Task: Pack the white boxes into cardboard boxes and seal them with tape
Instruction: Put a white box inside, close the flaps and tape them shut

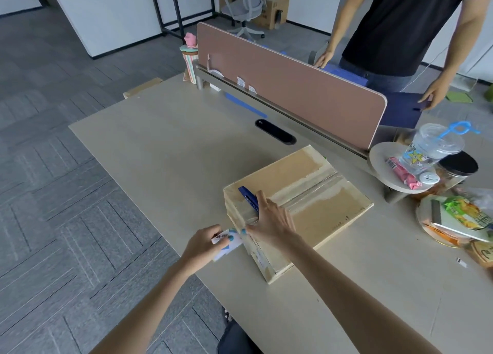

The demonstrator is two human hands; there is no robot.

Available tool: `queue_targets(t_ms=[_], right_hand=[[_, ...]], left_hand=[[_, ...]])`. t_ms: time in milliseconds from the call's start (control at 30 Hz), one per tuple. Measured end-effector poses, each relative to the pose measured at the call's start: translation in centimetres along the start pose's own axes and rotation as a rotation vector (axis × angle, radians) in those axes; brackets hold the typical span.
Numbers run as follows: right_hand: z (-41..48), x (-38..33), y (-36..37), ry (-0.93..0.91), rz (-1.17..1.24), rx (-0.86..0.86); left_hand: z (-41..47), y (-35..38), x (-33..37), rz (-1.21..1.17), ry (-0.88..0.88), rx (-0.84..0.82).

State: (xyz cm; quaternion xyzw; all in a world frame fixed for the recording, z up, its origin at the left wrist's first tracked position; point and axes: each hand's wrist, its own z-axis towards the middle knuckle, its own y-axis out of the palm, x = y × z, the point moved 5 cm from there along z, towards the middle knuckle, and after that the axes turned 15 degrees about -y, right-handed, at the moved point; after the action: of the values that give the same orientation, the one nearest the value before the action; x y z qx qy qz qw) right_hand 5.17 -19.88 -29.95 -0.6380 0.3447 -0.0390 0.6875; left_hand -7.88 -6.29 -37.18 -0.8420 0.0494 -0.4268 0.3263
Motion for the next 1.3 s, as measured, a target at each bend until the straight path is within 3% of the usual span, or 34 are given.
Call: queue_targets(t_ms=[167,333,467,633,800,1300], right_hand=[[-0.1,-0.1,-0.1,0.004,0.000,0.009],[-0.1,-0.2,0.0,0.030,0.008,-0.012],[-0.5,0.5,-0.4,0.070,0.231,-0.149],[-2.7,-0.4,-0.6,0.122,0.503,-0.263],[-5.0,-2.7,-1.1,0.098,0.687,-0.191],[-9.3,-7.1,-1.0,0.029,-0.111,-0.054]], left_hand=[[-1.4,-1.3,-0.6,0.186,-0.023,0.193],[-2.0,-1.5,-0.5,0.197,-0.066,0.236],[-2.2,-1.5,0.2,0.299,-0.024,0.263],[-2.8,-1.7,0.9,0.346,0.046,0.161],[-2.6,-2.1,1.3,0.272,0.035,0.039],[-1.5,-2.2,1.4,0.164,0.019,-0.035]])
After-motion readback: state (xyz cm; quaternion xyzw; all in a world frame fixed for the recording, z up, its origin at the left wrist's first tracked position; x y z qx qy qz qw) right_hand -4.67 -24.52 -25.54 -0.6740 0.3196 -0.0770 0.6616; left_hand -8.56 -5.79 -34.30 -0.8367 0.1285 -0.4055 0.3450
